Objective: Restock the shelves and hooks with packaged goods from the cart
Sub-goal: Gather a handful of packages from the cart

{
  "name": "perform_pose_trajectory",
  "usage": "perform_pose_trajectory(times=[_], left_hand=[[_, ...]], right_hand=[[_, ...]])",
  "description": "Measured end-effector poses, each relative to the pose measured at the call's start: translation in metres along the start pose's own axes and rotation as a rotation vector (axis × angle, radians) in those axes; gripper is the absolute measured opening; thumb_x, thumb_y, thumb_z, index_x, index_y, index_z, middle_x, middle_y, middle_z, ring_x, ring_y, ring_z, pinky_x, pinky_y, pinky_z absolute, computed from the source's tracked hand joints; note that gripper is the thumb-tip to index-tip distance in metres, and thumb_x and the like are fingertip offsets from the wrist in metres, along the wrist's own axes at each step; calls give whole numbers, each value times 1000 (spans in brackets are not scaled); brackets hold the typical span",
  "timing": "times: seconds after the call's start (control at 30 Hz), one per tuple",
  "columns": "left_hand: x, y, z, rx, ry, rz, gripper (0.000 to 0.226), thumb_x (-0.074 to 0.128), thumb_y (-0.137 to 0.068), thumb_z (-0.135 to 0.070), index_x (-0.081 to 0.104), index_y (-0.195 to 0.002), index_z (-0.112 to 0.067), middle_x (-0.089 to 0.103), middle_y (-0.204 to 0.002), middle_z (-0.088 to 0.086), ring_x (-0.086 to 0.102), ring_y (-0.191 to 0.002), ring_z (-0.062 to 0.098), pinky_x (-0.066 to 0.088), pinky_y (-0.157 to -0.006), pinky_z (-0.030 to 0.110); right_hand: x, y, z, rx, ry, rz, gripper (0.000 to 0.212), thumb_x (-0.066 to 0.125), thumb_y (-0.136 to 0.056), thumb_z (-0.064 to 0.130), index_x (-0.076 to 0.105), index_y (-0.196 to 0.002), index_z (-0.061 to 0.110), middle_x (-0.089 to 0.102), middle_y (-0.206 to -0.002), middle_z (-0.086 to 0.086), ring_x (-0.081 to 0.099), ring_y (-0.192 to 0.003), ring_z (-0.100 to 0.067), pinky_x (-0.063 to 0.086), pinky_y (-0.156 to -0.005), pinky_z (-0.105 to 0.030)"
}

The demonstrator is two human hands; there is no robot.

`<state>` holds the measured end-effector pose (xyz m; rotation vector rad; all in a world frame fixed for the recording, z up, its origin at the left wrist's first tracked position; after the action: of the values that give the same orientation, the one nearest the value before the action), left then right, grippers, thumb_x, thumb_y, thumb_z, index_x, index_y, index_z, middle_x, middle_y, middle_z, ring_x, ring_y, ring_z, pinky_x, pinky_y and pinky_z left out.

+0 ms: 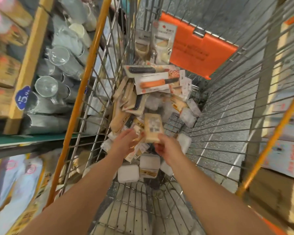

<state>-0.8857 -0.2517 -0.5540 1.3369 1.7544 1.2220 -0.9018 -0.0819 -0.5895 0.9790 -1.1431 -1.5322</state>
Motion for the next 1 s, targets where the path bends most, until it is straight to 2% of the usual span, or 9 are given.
perform_pose_trajectory(times=[0.1,0.2,0.27,0.37,0.47,0.57,0.77,0.87,1.0], left_hand=[[14,10,-13,162,-191,45,52,58,-97,-30,41,-146,-32,41,-147,-2,42,-133,19,35,-108,37],[16,20,-24,331,-450,135,44,61,-92,-41,51,-135,-38,12,-161,-7,14,-147,13,20,-113,34],[12,25,-31,450,-649,188,56,62,-74,-61,60,-123,-35,27,-154,-7,14,-143,7,11,-118,37],[9,32,-39,584,-838,302,83,72,-58,-65,63,-126,-18,48,-116,-22,33,-115,-7,18,-102,9],[6,35,-38,510,-904,267,44,78,-81,-29,62,-122,-24,56,-92,-20,57,-89,2,41,-74,5],[1,35,-29,438,-849,195,5,60,-96,-25,62,-100,-25,59,-78,-10,57,-68,4,46,-52,11],[-26,28,3,131,-360,-6,16,51,-100,-33,64,-104,-25,70,-100,1,68,-89,17,52,-62,23],[-46,24,17,31,-413,-153,32,49,-100,-40,61,-118,-16,66,-105,8,65,-89,23,50,-59,26],[-72,32,31,-37,-601,-230,32,47,-99,-46,62,-108,-21,64,-88,3,57,-65,15,42,-51,23]], right_hand=[[-15,36,-4,-3,6,62,9,57,-96,13,63,-95,7,62,-64,-5,49,-54,-15,45,-57,-28],[-18,61,10,-33,15,106,11,57,-95,12,67,-92,9,65,-75,-8,51,-57,-16,47,-56,-29],[-18,72,22,-25,-13,158,15,54,-95,15,69,-98,12,61,-67,-3,47,-44,-9,45,-47,-24],[-19,80,33,87,-68,194,18,54,-93,24,65,-92,11,45,-50,2,33,-33,-5,41,-39,-20],[-18,80,28,188,-117,207,34,57,-93,46,64,-89,13,42,-49,4,32,-34,-5,40,-38,-18],[-12,76,24,127,-25,232,53,47,-91,66,61,-84,16,45,-54,4,35,-41,-7,37,-42,-19],[-6,48,16,-53,151,208,52,44,-97,56,67,-102,11,50,-64,-1,44,-52,-12,40,-50,-24],[-8,25,11,-82,169,110,42,50,-98,49,65,-101,10,55,-66,-2,48,-55,-13,44,-48,-24],[2,-4,4,-66,268,96,29,54,-98,41,61,-100,12,60,-71,-3,54,-61,-15,44,-55,-28]])
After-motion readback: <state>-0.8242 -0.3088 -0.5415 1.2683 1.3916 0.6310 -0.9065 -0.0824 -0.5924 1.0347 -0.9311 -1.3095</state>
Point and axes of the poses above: each hand's wrist, its own y-axis away from the middle knuckle, its own x-axis out of the palm, z = x × y, the point moved 3 cm from there along -y, towards the middle knuckle
